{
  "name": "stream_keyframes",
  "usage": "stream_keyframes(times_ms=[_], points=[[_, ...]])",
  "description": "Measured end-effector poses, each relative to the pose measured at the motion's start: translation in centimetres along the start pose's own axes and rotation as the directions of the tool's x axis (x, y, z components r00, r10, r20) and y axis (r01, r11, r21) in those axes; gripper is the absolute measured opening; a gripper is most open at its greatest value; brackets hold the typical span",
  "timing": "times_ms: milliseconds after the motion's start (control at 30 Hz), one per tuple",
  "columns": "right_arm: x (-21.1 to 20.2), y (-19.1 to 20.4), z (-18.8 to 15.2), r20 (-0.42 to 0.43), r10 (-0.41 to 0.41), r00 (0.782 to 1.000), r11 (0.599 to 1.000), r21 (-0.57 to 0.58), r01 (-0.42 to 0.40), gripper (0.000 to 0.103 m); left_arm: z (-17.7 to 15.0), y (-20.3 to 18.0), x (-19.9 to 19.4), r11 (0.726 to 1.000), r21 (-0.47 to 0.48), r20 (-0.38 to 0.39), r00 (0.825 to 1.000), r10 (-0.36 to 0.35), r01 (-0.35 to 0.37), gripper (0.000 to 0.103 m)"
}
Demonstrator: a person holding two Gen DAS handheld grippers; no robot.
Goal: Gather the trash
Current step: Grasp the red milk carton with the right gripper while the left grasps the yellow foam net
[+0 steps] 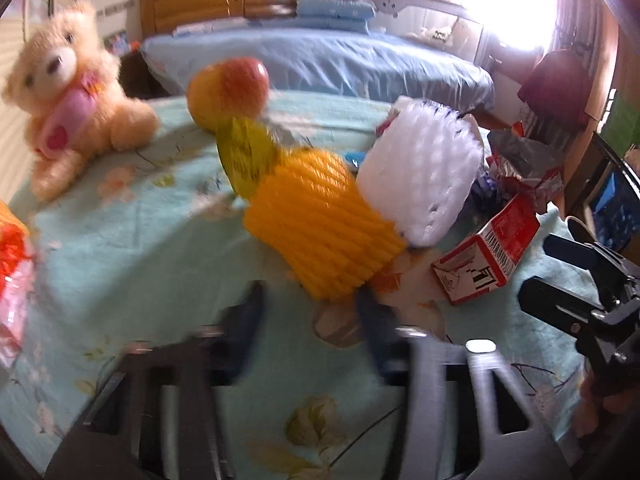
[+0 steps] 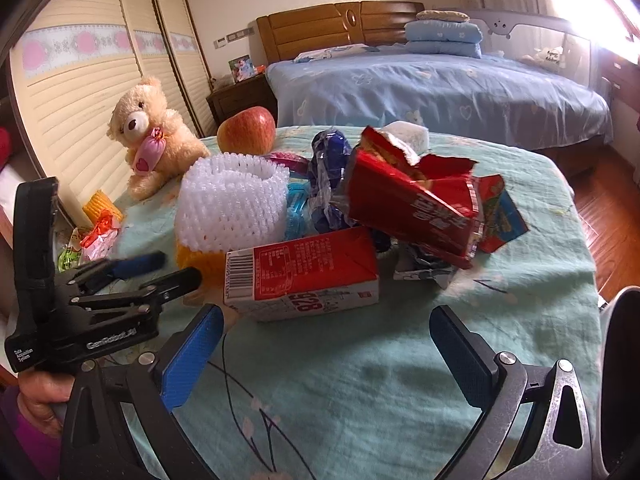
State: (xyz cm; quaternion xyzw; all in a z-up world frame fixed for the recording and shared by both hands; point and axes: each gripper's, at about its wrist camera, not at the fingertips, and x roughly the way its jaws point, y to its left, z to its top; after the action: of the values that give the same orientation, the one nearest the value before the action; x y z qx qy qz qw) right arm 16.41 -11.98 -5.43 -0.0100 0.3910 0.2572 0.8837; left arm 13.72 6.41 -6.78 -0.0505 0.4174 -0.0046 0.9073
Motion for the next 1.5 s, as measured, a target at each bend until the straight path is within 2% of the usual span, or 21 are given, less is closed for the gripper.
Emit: stream_keyframes(times_ms=[33, 133, 300, 400, 433, 467, 500, 533, 700, 767, 833, 867, 967, 1100, 1267, 1400, 1467, 1500], points=[[0.3, 0.1, 0.1, -0.004, 0.001, 1.000, 1.000, -0.005, -0.001, 0.103, 0.0, 0.2, 0.1, 1.000, -0.010, -0.007, 1.000, -0.015, 0.015, 0.017], [1.1, 0.5, 0.4, -0.017, 0.004, 1.000, 1.000, -0.018, -0.004, 0.103, -0.1, 0.5, -0.4, 0.999, -0.022, 0.011, 0.999, -0.048, 0.048, 0.012], [2.0, 1.1, 0.8, -0.031, -0.009, 0.999, 0.999, -0.039, 0.008, 0.101, -0.4, 0.0, -1.3, 0.999, 0.010, 0.052, 0.998, -0.039, 0.039, 0.008], [1.9, 1.1, 0.7, -0.031, -0.008, 0.999, 0.999, -0.033, 0.007, 0.084, -0.7, 0.1, -1.8, 0.999, -0.002, 0.056, 0.997, -0.048, 0.048, 0.007], [1.7, 0.9, 0.6, -0.030, 0.000, 1.000, 1.000, -0.018, 0.000, 0.072, -0.9, 0.1, -2.0, 0.999, -0.009, 0.057, 0.997, -0.047, 0.048, 0.006], [1.5, 0.6, 0.5, -0.029, 0.010, 1.000, 1.000, -0.001, -0.010, 0.065, -1.2, 0.2, -2.2, 0.999, -0.018, 0.061, 0.997, -0.046, 0.047, 0.003], [1.3, 0.4, 0.3, -0.032, 0.016, 0.999, 1.000, 0.014, -0.015, 0.052, -1.4, 0.3, -2.4, 0.998, -0.025, 0.063, 0.997, -0.049, 0.050, 0.003], [1.2, 0.2, 0.1, -0.034, 0.011, 0.999, 1.000, 0.023, -0.010, 0.044, -1.7, 0.4, -2.7, 0.998, -0.033, 0.066, 0.996, -0.052, 0.055, 0.003], [0.1, -0.3, -0.7, -0.031, 0.028, 0.999, 0.997, 0.071, -0.026, 0.045, -3.0, 0.7, -3.9, 0.996, -0.062, 0.075, 0.995, -0.060, 0.065, 0.003], [-0.5, -0.6, -0.9, -0.023, 0.029, 0.999, 0.995, 0.092, -0.026, 0.054, -3.4, 0.7, -4.5, 0.995, -0.066, 0.082, 0.995, -0.063, 0.068, 0.003], [-1.3, -0.8, -1.0, 0.003, 0.032, 0.999, 0.992, 0.118, -0.032, 0.080, -3.6, 0.6, -4.9, 0.995, -0.065, 0.087, 0.994, -0.064, 0.070, 0.003], [-1.5, -0.8, -0.9, 0.018, 0.029, 0.999, 0.992, 0.122, -0.031, 0.082, -3.7, 0.5, -5.1, 0.996, -0.062, 0.091, 0.994, -0.064, 0.070, 0.003], [-1.9, -0.4, -0.5, 0.038, 0.010, 0.999, 0.991, 0.134, -0.015, 0.082, -4.0, 0.3, -5.9, 0.995, -0.060, 0.109, 0.992, -0.067, 0.074, 0.003], [-0.9, -0.2, 0.0, 0.014, -0.016, 1.000, 0.978, 0.207, 0.013, 0.083, -4.1, 0.5, -6.7, 0.995, -0.062, 0.130, 0.989, -0.070, 0.078, 0.003], [0.1, -0.6, 0.2, 0.027, 0.001, 1.000, 0.929, 0.371, -0.011, 0.083, -4.4, 1.0, -7.3, 0.994, -0.067, 0.140, 0.987, -0.074, 0.084, 0.003], [0.9, -1.0, 0.4, 0.021, -0.017, 1.000, 0.893, 0.450, 0.006, 0.081, -4.5, 1.1, -7.8, 0.993, -0.069, 0.153, 0.985, -0.081, 0.093, 0.003], [1.3, -1.4, 0.2, 0.012, -0.003, 1.000, 0.880, 0.475, -0.003, 0.067, -4.6, 1.1, -8.1, 0.993, -0.067, 0.161, 0.983, -0.087, 0.099, 0.003], [1.3, -1.6, -0.2, 0.007, 0.005, 1.000, 0.878, 0.479, -0.008, 0.051, -4.7, 1.1, -8.3, 0.993, -0.066, 0.165, 0.982, -0.089, 0.101, 0.003]])
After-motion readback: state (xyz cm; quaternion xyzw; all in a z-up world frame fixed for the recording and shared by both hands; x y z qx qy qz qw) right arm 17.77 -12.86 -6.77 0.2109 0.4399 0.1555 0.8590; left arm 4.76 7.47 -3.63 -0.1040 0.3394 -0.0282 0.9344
